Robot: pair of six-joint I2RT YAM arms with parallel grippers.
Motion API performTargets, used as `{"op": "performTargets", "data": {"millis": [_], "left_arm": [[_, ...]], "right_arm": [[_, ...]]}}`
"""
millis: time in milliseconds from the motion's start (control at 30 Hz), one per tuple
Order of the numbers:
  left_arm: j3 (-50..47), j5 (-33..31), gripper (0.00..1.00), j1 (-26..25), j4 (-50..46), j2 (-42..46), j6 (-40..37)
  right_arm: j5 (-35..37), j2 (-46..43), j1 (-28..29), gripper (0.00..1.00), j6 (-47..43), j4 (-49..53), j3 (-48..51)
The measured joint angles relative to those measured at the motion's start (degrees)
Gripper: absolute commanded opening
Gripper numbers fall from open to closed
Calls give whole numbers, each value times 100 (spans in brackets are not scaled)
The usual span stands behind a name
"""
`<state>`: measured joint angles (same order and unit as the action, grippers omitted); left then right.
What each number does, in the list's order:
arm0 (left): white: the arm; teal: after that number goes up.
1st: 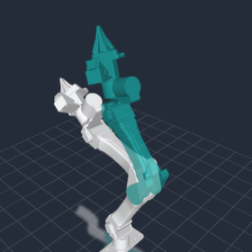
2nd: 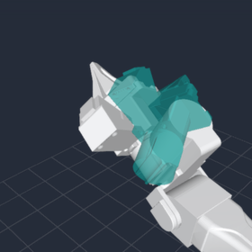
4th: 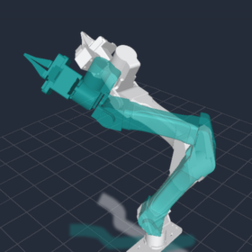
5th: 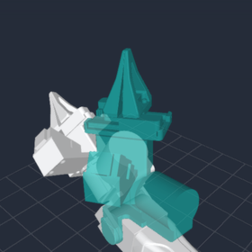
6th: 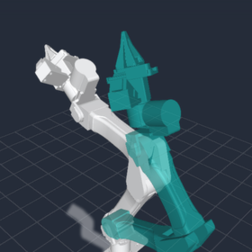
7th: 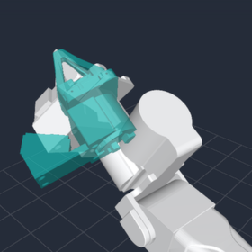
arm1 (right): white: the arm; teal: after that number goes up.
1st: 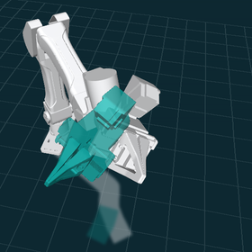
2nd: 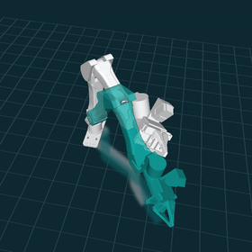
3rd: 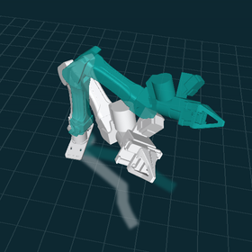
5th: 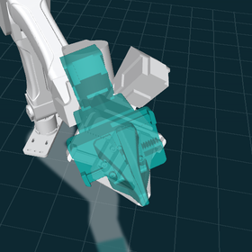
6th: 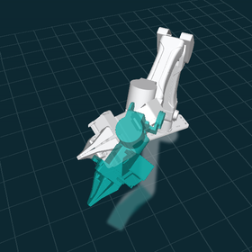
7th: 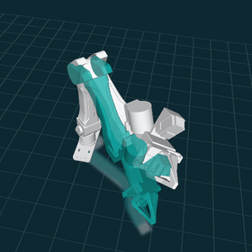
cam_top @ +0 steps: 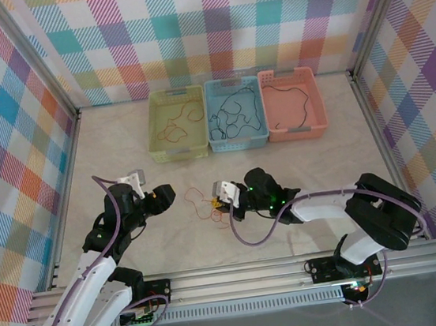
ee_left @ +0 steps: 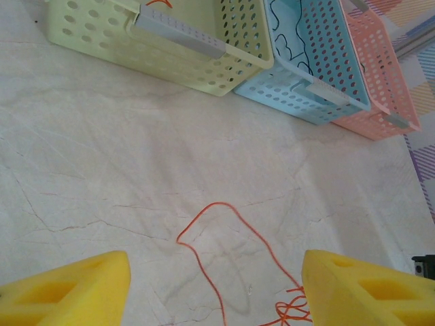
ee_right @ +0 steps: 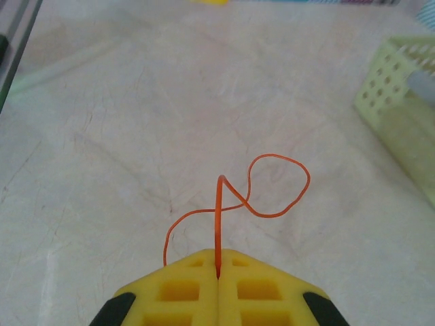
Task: Untangle the cables
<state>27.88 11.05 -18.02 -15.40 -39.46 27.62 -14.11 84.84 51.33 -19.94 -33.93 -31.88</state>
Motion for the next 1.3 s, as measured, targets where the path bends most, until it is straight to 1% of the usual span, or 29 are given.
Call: {"op": "performTargets", "data": {"millis": [133, 300, 467, 633, 800, 1100, 1300], "left_arm": [[-17, 50, 68, -2, 50, -15, 0], [-35, 243, 68, -2, 92, -153, 0], [-37, 487, 68, -11, 223, -339, 2], [-39, 809, 68, -37, 420, -560, 63], [-39, 1095, 69, -184, 584, -881, 208], [-46, 1255, 68, -442, 835, -885, 745], [-26, 1303, 68, -605, 931, -1062, 1067]], "right_arm": [[26, -166, -160, 0, 249, -643, 293], [79, -361, -492, 0, 695, -1292, 562], [96, -396, -800, 0, 1189, -1720, 713], [131, -424, -938, 0, 1532, -1910, 789], [173, -479, -1008, 0, 1722, -2002, 815], [184, -531, -1060, 0, 1917, -2011, 857], [-22, -531, -1082, 0, 1965, -2055, 859]]}}
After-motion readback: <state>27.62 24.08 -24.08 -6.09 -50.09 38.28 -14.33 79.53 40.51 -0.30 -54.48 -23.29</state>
